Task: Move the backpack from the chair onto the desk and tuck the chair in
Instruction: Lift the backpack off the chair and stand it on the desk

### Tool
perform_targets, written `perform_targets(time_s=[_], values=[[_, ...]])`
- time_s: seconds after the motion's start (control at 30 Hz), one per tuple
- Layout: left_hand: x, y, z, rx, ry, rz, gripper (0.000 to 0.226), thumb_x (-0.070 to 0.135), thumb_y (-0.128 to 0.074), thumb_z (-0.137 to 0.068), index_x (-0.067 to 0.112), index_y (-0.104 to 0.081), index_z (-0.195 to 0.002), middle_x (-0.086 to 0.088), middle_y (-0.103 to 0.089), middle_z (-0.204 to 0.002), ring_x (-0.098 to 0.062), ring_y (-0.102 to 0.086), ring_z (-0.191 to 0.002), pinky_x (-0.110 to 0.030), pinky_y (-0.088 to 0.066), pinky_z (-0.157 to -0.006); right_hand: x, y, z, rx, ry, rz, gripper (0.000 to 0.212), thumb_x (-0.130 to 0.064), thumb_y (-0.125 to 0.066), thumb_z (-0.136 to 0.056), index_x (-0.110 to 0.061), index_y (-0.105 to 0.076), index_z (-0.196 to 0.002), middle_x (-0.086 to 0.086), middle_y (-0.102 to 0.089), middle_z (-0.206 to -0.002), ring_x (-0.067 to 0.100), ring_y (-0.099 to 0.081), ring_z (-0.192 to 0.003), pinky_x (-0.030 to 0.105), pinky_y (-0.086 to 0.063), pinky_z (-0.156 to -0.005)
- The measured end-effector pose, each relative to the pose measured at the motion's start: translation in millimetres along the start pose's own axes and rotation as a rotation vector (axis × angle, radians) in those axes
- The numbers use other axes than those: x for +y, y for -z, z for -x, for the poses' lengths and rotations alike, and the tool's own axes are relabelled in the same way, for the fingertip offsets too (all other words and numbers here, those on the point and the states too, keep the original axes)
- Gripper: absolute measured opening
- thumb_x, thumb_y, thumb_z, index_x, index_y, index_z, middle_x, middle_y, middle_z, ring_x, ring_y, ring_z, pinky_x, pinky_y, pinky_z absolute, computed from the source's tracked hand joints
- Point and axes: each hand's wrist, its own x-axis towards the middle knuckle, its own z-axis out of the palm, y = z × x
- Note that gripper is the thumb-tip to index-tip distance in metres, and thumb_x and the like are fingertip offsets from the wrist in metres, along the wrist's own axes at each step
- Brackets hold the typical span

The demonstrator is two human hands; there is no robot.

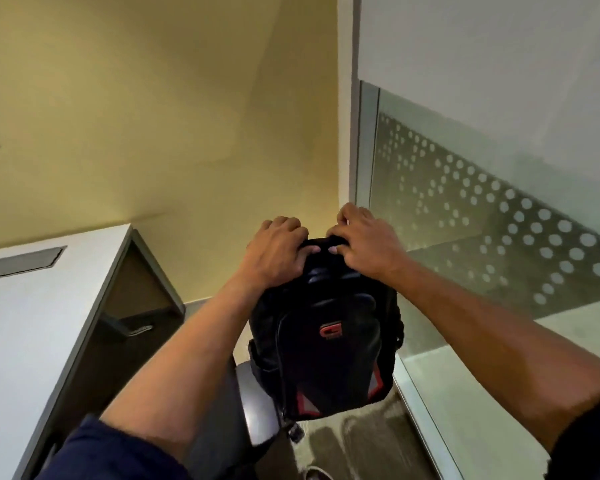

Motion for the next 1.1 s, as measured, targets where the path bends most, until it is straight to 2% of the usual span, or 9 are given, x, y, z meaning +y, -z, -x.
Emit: perform_targets(time_s=[0.1, 0.2, 0.27, 0.37, 0.43, 0.6, 0.7, 0.9, 1.1], values=[[-48, -22, -6, 0.095, 0.113, 0.123, 0.038, 0.043, -0.051, -0.1, 0.013, -0.066, -0.118, -0.01, -0.06, -0.13, -0.036, -0.056, -0.116, -0.048, -0.043, -0.096, -6, -12, -61, -0.029, 0.062, 0.051, 0.03, -0.042, -0.065, -0.094, -0.027, -0.07, -0.12, -0.004, -0.044, -0.117, 0.018, -0.045, -0.113, 0.038, -0.043, -0.082], [-83, -39, 5, 0.155, 0.237, 0.204, 0.058, 0.053, -0.039, -0.099, 0.019, -0.055, -0.142, -0.011, -0.054, -0.143, -0.036, -0.056, -0.122, -0.047, -0.044, -0.1, -9, -23, -104, 0.0, 0.095, 0.066, 0.031, -0.041, -0.066, -0.094, -0.025, -0.071, -0.119, -0.003, -0.045, -0.115, 0.018, -0.046, -0.109, 0.035, -0.039, -0.077], [-148, -64, 6, 0.148, 0.417, 0.254, 0.072, 0.061, -0.035, -0.097, 0.017, -0.043, -0.154, -0.012, -0.047, -0.153, -0.034, -0.053, -0.127, -0.048, -0.043, -0.104, -27, -53, -182, -0.021, 0.147, 0.065, 0.03, -0.041, -0.067, -0.094, -0.024, -0.072, -0.118, -0.003, -0.046, -0.113, 0.02, -0.047, -0.106, 0.035, -0.04, -0.078], [-174, -69, 0, 0.137, 0.497, 0.272, 0.084, 0.068, -0.035, -0.095, 0.017, -0.028, -0.161, -0.014, -0.035, -0.161, -0.035, -0.048, -0.135, -0.05, -0.043, -0.108, -30, -52, -219, -0.005, 0.178, 0.092, 0.031, -0.042, -0.068, -0.093, -0.023, -0.072, -0.118, -0.001, -0.047, -0.111, 0.022, -0.049, -0.104, 0.037, -0.04, -0.08], [-174, -70, -6, 0.135, 0.487, 0.277, 0.089, 0.071, -0.039, -0.093, 0.018, -0.022, -0.162, -0.016, -0.031, -0.163, -0.036, -0.044, -0.14, -0.052, -0.042, -0.11, -26, -51, -221, 0.015, 0.159, 0.11, 0.03, -0.04, -0.069, -0.093, -0.022, -0.073, -0.117, 0.001, -0.048, -0.112, 0.023, -0.049, -0.104, 0.039, -0.041, -0.082], [-181, -69, -19, 0.084, 0.441, 0.16, 0.098, 0.067, -0.056, -0.089, 0.02, -0.014, -0.164, -0.02, -0.038, -0.152, -0.039, -0.051, -0.125, -0.05, -0.048, -0.103, -16, -54, -233, 0.09, 0.134, 0.071, 0.025, -0.032, -0.073, -0.09, -0.02, -0.075, -0.112, 0.003, -0.05, -0.109, 0.026, -0.05, -0.102, 0.043, -0.047, -0.08], [-209, -70, -38, 0.089, 0.515, 0.111, 0.095, 0.063, -0.059, -0.091, 0.019, -0.015, -0.164, -0.019, -0.042, -0.143, -0.037, -0.053, -0.118, -0.049, -0.049, -0.098, -16, -68, -282, 0.103, 0.188, 0.039, 0.024, -0.031, -0.075, -0.089, -0.022, -0.075, -0.111, 0.001, -0.049, -0.107, 0.025, -0.05, -0.101, 0.044, -0.048, -0.078], [-247, -89, -83, 0.032, 0.605, 0.086, 0.086, 0.061, -0.05, -0.097, 0.013, -0.019, -0.162, -0.02, -0.045, -0.133, -0.035, -0.053, -0.111, -0.049, -0.049, -0.097, 7, -115, -381, -0.014, 0.193, -0.106, 0.027, -0.038, -0.075, -0.088, -0.029, -0.074, -0.113, -0.008, -0.043, -0.105, 0.021, -0.05, -0.108, 0.032, -0.035, -0.076], [-317, -107, -138, 0.02, 0.601, -0.128, 0.08, 0.069, -0.039, -0.098, 0.01, -0.032, -0.153, -0.014, -0.052, -0.108, -0.029, -0.056, -0.078, -0.04, -0.052, -0.066, 32, -156, -498, -0.141, 0.313, -0.265, 0.027, -0.044, -0.075, -0.087, -0.034, -0.073, -0.112, -0.014, -0.042, -0.102, 0.011, -0.046, -0.102, 0.032, -0.032, -0.071]])
